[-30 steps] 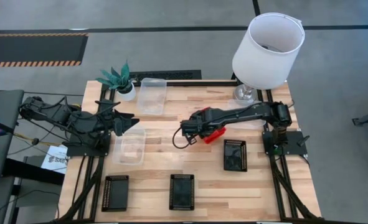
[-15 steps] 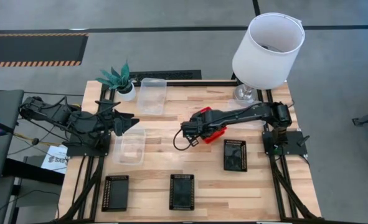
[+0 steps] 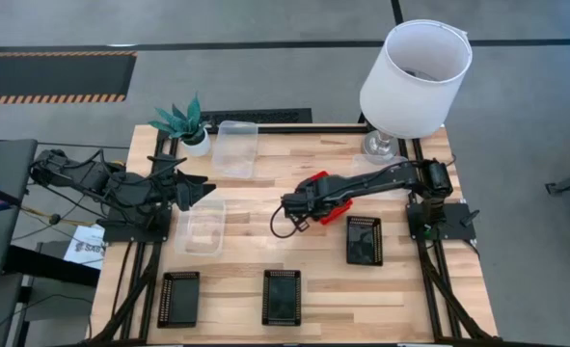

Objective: Stack baskets by color
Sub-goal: Stack the left red bin on top of the red bin, then stack the bottom right black bin on top of the right black bin

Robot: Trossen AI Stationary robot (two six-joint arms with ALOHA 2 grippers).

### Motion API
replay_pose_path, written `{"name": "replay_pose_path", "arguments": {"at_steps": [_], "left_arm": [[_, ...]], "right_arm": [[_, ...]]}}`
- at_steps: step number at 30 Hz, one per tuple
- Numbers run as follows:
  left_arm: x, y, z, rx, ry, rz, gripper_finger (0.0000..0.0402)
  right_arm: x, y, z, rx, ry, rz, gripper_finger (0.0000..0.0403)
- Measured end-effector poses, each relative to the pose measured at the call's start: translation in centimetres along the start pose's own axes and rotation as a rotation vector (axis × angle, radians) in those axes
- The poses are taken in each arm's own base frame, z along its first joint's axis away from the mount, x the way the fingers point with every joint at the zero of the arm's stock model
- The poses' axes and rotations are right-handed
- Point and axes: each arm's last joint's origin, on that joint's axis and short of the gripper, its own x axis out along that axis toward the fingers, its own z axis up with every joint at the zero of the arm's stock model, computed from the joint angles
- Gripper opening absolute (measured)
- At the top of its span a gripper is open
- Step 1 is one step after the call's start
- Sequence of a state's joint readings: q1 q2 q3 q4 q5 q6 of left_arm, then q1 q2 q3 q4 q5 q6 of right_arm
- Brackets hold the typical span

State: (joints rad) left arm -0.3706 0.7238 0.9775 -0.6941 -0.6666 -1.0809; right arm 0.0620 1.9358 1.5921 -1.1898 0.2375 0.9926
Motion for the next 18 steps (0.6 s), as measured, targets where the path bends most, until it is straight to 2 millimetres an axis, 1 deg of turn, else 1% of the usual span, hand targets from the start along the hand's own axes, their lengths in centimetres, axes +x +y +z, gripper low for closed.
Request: {"name": "replay_pose_path", "arguments": {"at_steps": [5, 8, 11, 14, 18], "left_arm": [[0.0, 0.0, 0.0, 0.000, 0.006, -0.003, 0.0322], [0.0, 0.0, 0.0, 0.000, 0.006, -0.003, 0.0322], [0.0, 0.0, 0.0, 0.000, 0.006, -0.003, 0.0322], [0.0, 0.0, 0.0, 0.000, 0.006, -0.003, 0.0322], [0.0, 0.0, 0.0, 0.000, 0.009, -0.005, 0.0322]], "right_arm": [[-0.1, 0.0, 0.0, -0.013, 0.021, 0.011, 0.0111], [-1.1, 0.1, 0.3, -0.033, 0.014, 0.027, 0.0151], [-2.7, 0.1, 0.8, -0.047, 0.010, 0.034, 0.0190], [-4.5, 0.0, 0.9, -0.051, 0.008, 0.039, 0.0216], [-7.3, 0.7, -0.5, -0.081, 0.002, 0.059, 0.0227]]}}
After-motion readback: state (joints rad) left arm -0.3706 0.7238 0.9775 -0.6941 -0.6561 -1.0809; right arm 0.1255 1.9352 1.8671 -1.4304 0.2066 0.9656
